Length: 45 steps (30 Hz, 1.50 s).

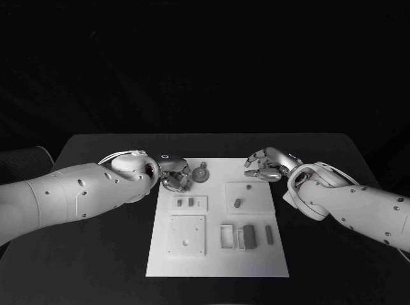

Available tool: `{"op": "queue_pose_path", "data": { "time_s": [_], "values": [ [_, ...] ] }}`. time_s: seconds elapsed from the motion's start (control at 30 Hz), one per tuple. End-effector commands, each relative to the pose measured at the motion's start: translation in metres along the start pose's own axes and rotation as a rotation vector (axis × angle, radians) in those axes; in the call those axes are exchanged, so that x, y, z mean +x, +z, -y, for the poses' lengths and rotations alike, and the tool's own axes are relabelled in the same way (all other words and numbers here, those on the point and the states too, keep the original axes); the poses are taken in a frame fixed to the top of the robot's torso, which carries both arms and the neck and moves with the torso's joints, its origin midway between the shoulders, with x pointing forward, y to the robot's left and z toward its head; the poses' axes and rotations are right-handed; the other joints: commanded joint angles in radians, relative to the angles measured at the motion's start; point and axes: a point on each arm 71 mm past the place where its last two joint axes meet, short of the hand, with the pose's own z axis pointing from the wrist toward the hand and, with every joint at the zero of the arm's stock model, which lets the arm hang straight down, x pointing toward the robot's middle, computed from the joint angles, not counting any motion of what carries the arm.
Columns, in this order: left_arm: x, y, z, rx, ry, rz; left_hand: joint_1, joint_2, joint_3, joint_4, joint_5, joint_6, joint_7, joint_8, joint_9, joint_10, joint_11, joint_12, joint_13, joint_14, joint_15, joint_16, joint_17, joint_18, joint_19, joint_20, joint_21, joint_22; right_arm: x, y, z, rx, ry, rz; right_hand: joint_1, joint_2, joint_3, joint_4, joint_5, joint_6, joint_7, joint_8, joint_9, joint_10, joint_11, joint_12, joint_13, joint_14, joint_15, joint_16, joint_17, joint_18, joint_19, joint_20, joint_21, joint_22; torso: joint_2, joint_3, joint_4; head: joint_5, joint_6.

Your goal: Assemble the parts on the task board

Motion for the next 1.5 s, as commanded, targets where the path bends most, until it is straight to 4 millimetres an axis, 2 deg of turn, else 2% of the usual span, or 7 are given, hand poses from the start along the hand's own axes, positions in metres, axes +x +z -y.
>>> {"op": "queue_pose_path", "data": {
  "time_s": [0.03,0.97,1.5],
  "values": [
    [-0.0002,0.0021,0.0032,0.009,0.003,-0.008,-0.005,0.008,0.002,0.004,-0.006,0.053,0.046,0.006,0.001,0.005,-0.001,0.003,-0.001,0.006,-0.002,0.003,-0.001,0.101,0.007,0.002,0.002,0.013,0.0009,0.0002,-0.0009,-0.006,-0.002,-0.010,-0.005,-0.002,-0.002,0.005,0.002,-0.001,0.008,-0.005,0.001,0.001,0.004,0.000,0.002,0.009,0.001,-0.005,0.000,0.013,-0.001,-0.004,-0.003,0.017,0.000,0.0000,-0.0009,0.000,-0.001],
    [0.0020,0.0045,0.0053,0.014,0.011,-0.036,-0.002,0.005,0.003,0.003,-0.006,0.052,0.046,0.007,0.003,0.005,0.000,0.003,-0.003,0.006,-0.002,0.003,-0.002,0.100,0.007,0.001,0.001,0.013,0.0009,0.0000,-0.0007,-0.004,-0.003,-0.012,-0.005,-0.002,-0.003,0.005,0.002,-0.001,0.008,-0.005,0.002,0.001,0.004,0.000,0.002,0.010,0.001,-0.005,0.000,0.013,0.000,-0.004,-0.003,0.017,0.000,0.0003,0.0002,-0.003,-0.003],
    [0.0022,0.0075,0.0063,0.016,0.015,-0.033,-0.001,0.004,0.004,0.003,-0.006,0.052,0.046,0.008,0.004,0.005,0.000,0.004,-0.003,0.006,-0.001,0.003,-0.002,0.100,0.007,0.001,0.001,0.013,0.0011,0.0000,-0.0012,-0.006,-0.002,-0.013,-0.006,-0.001,-0.003,0.006,0.002,-0.001,0.008,-0.006,0.002,0.000,0.004,0.000,0.001,0.010,0.001,-0.005,0.000,0.013,0.000,-0.004,-0.003,0.017,0.001,-0.0009,-0.0004,-0.004,-0.002]
  ]
}}
